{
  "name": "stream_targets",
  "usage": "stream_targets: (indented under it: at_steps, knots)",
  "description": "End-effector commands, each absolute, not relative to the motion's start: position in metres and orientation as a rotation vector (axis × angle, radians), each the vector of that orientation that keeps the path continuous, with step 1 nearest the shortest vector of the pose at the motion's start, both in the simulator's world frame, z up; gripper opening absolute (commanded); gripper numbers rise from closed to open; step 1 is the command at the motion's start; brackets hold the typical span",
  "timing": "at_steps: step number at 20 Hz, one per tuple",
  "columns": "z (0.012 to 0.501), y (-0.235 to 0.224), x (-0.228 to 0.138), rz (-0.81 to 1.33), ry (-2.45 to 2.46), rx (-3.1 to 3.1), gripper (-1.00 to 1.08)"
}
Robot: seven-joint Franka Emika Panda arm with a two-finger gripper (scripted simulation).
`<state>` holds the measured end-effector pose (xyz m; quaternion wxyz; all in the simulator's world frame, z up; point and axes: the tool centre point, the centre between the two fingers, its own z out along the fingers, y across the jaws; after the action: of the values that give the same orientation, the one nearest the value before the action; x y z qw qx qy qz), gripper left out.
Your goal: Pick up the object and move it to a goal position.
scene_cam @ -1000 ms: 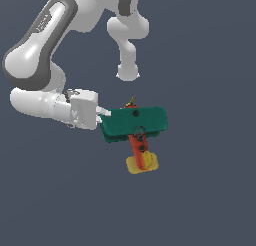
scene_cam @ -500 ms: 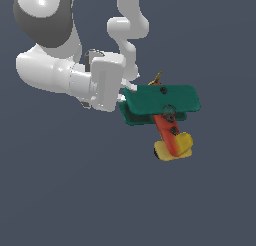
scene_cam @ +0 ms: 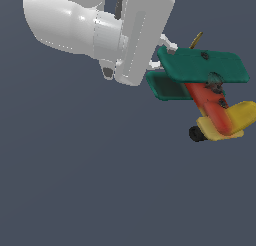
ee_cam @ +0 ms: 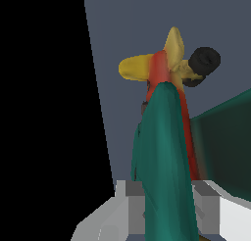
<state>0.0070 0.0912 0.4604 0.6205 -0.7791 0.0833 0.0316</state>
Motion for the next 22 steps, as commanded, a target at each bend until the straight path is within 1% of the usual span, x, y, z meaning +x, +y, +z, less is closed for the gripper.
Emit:
stream_targets:
  at_steps: [1, 5, 8, 17, 22]
  knots:
    - [0.488, 0.108, 0.006, 0.067, 0.188, -1.787, -1.0]
    - [0.517, 0.127, 0.006, 0.063, 0.187, -1.785, -1.0]
    - [0.529, 0.134, 0.006, 0.061, 0.186, -1.784, -1.0]
    - [0.53, 0.135, 0.007, 0.061, 0.189, -1.787, -1.0]
    - [0.54, 0.14, 0.002, 0.062, 0.189, -1.788, -1.0]
